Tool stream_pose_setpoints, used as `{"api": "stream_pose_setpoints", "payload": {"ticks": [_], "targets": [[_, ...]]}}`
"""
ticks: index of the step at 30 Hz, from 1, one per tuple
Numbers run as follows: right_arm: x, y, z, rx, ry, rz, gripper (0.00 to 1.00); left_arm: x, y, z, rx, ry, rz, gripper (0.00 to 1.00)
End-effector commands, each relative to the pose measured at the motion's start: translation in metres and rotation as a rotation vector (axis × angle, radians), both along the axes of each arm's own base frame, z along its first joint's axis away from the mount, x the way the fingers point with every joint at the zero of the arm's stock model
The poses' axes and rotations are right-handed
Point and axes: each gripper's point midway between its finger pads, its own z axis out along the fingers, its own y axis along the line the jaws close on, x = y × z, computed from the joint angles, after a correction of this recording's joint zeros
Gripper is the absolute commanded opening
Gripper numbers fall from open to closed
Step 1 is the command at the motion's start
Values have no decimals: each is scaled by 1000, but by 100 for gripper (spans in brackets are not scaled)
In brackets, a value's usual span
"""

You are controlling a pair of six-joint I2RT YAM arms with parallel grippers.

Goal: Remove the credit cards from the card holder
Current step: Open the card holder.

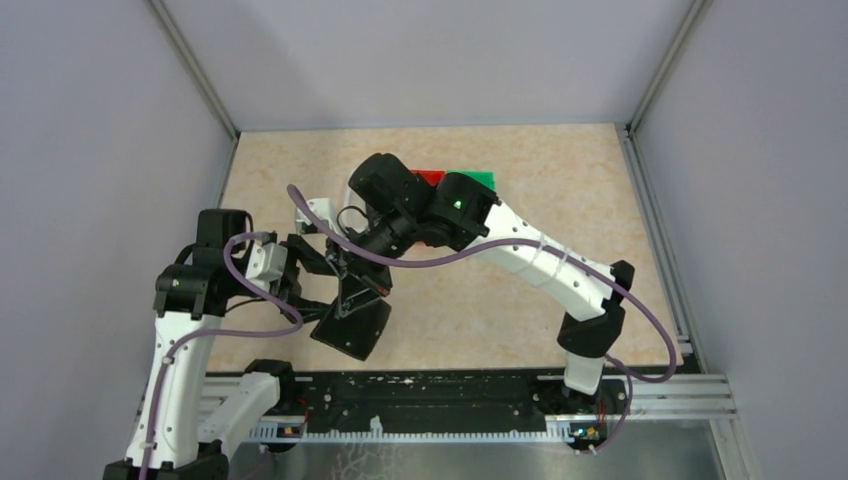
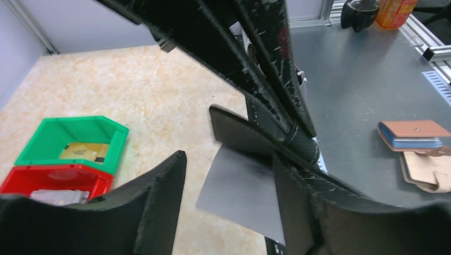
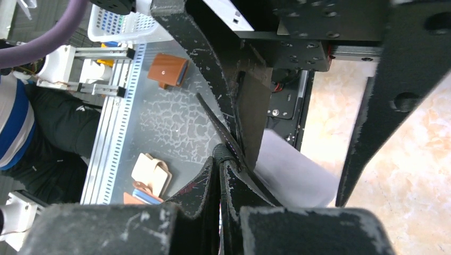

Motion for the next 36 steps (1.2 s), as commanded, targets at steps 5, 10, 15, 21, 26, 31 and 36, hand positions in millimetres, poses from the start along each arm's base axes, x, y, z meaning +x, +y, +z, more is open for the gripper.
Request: {"api": "stream_pose_setpoints", "payload": {"ticks": [5, 10, 15, 21, 26, 31, 36], "targets": [[-4, -7, 57, 207, -94, 9, 0, -29, -2, 33, -109, 17, -104, 78], [-5, 0, 53, 201, -71, 22, 0, -38, -1, 36, -112, 27, -127, 89], [-3, 4, 55, 204, -80, 23, 0, -52, 1, 37, -116, 51, -166, 91], [-2, 8, 62, 224, -86, 35, 0, -64, 3, 36, -111, 62, -189, 95], [-1, 10, 57, 216, -75, 32, 0, -63, 3, 37, -105, 8, -166, 99], [-4, 15, 57, 222, -50, 47, 0, -60, 3, 37, -114, -8, -179, 85], [-3, 16, 64, 244, -58, 46, 0, -60, 3, 36, -119, -9, -188, 42]]}}
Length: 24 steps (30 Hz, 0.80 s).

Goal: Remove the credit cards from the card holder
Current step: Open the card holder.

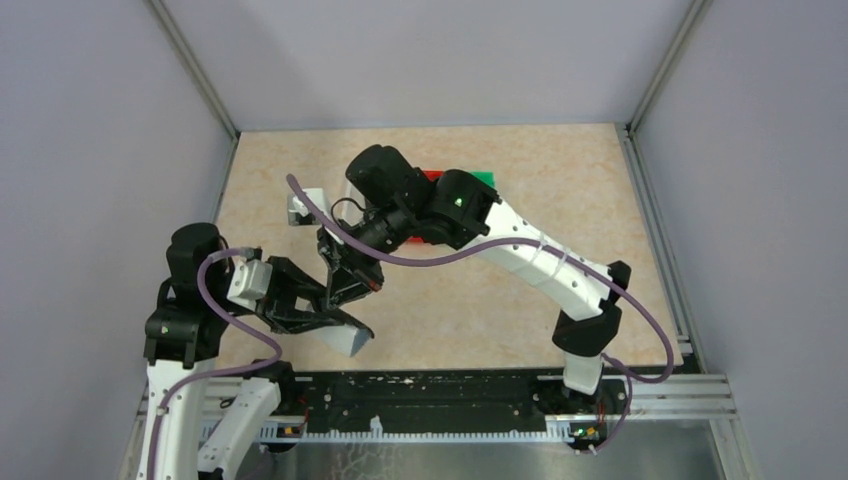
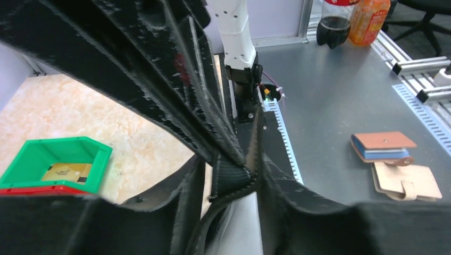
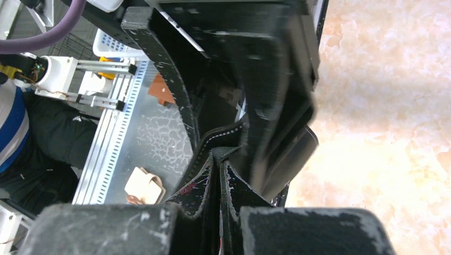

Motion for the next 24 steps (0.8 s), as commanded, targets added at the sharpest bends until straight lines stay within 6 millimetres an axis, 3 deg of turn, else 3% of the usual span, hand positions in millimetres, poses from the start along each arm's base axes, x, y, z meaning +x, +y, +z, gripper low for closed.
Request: {"api": "stream_pose_setpoints", "payload": {"ticks": [1, 4, 11, 12, 14, 17, 24], "targets": [[1, 6, 41, 158, -51, 14, 0, -26, 1, 12, -72, -24, -166, 34], [7, 4, 45, 171, -79, -22, 0, -24, 1, 11, -67, -22, -155, 22], [29, -11, 78, 298, -111, -167, 0, -17, 0, 7, -52, -24, -119, 22], [27, -16, 82, 323, -117, -174, 0, -17, 0, 7, -50, -21, -115, 25], [25, -22, 82, 356, -124, -180, 0, -16, 0, 6, -49, -19, -113, 43], [20, -32, 88, 402, -138, -185, 0, -16, 0, 6, -48, -15, -112, 47], [20, -32, 84, 389, -121, -188, 0, -15, 0, 12, -53, -18, -124, 27]]}}
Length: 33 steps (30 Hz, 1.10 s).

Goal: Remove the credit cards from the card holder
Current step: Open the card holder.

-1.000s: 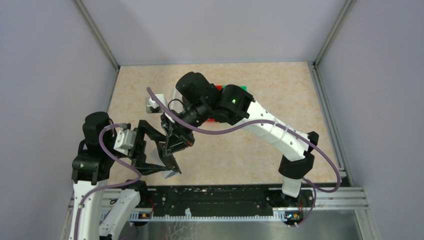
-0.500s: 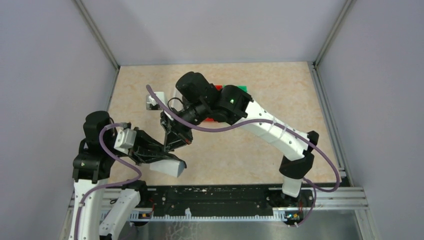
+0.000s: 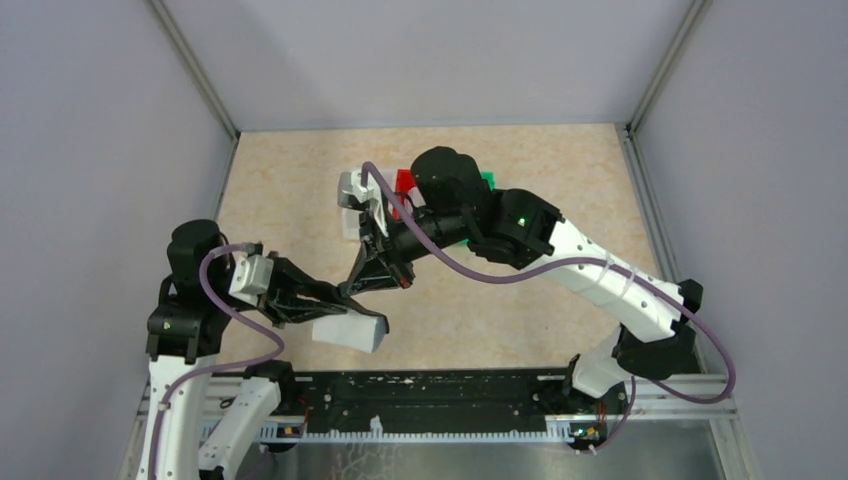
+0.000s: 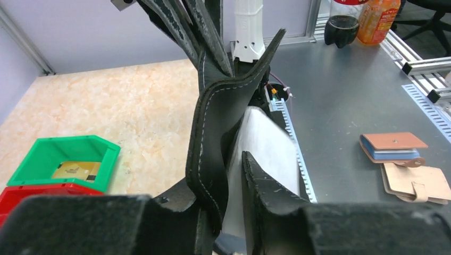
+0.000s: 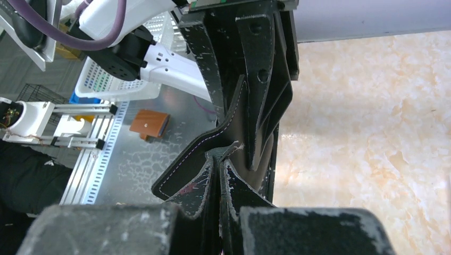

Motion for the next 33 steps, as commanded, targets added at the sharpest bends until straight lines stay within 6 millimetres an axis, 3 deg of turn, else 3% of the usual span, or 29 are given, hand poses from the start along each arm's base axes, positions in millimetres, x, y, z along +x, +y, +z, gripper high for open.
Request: {"api": "stream_pose_setpoints", "payload": {"ticks": [1, 5, 6, 7, 10, 12, 16, 17, 22, 29, 33], "targets": [[3, -1, 57, 195, -75, -10, 0, -20, 1, 13, -49, 6, -125, 24], [7, 1, 58, 195, -83, -35, 0, -21, 1, 16, -49, 4, -127, 6], [10, 0, 59, 196, -89, -52, 5, -21, 1, 16, -48, 3, -124, 2], [14, 0, 60, 200, -98, -75, 20, -20, 1, 16, -44, 9, -119, 0], [33, -4, 61, 203, -112, -196, 76, -15, 0, 15, -31, 24, -96, 0], [51, -10, 62, 211, -124, -314, 90, -9, 0, 14, -19, 44, -74, 0], [68, -35, 64, 269, -145, -461, 98, 24, -3, 19, -3, 199, 93, 0], [70, -40, 56, 274, -146, -480, 99, 30, -4, 22, -18, 278, 130, 0], [53, -56, 47, 347, -126, -449, 99, 45, -6, 35, -79, 352, 192, 0], [41, -43, 26, 354, -94, -360, 95, 48, -7, 44, -96, 420, 195, 0], [48, -28, 17, 329, -82, -353, 91, 39, -7, 46, -79, 414, 155, 0]]}}
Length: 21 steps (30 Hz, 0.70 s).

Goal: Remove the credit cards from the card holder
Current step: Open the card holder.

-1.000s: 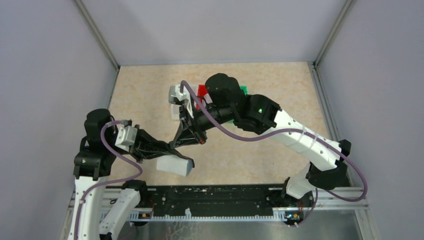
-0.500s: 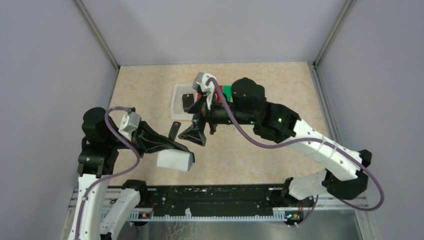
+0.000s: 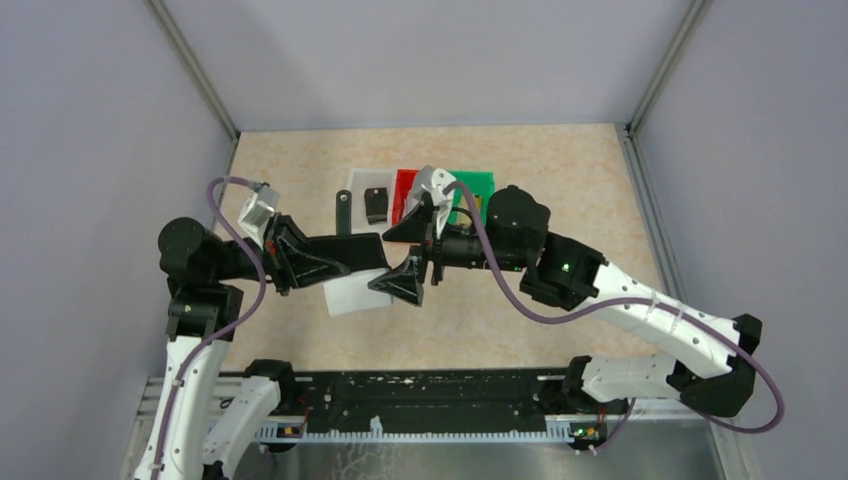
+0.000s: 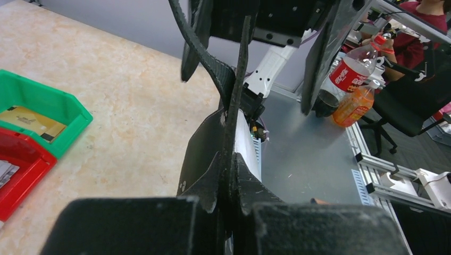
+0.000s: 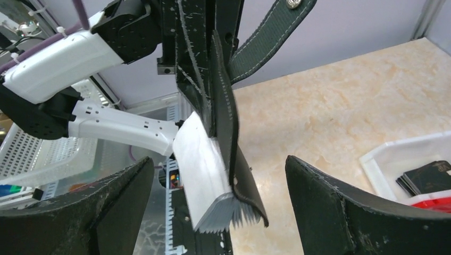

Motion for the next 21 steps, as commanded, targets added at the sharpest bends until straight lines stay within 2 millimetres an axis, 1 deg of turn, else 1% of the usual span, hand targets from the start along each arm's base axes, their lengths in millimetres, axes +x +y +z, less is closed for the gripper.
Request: {"api": "stream_pose_setpoints", "payload": {"ticks": [1, 4, 6, 7, 10, 11, 12, 13, 14, 17, 18, 19, 21], "targets": [[2, 20, 14, 59, -13, 41, 89, -14, 0, 19, -14, -39, -42, 0], [1, 29, 18, 67, 0, 74, 77, -22, 1, 18, -3, -41, -81, 0], [-1, 32, 21, 76, 10, 90, 63, -25, 1, 18, 3, -47, -100, 0], [-2, 33, 22, 83, 15, 98, 54, -27, 1, 18, 6, -53, -110, 0], [-7, 33, 28, 113, 41, 122, 18, -30, 2, 16, 15, -74, -129, 0], [-7, 32, 31, 126, 55, 124, 9, -30, 2, 16, 18, -83, -130, 0], [-9, 31, 33, 136, 66, 132, 3, -30, 2, 15, 21, -101, -130, 1], [-9, 29, 35, 145, 79, 136, 0, -29, 2, 15, 24, -125, -126, 15], [-10, 27, 37, 151, 95, 139, 0, -29, 3, 12, 30, -136, -125, 36], [-9, 21, 43, 181, 130, 141, 0, -34, 4, 6, 50, -265, -155, 91], [-8, 19, 43, 186, 144, 136, 0, -38, 5, 5, 54, -314, -167, 98], [-8, 18, 43, 188, 157, 134, 0, -41, 5, 6, 57, -398, -171, 99], [-6, 16, 41, 189, 178, 123, 0, -48, 6, 5, 56, -485, -187, 99]]}}
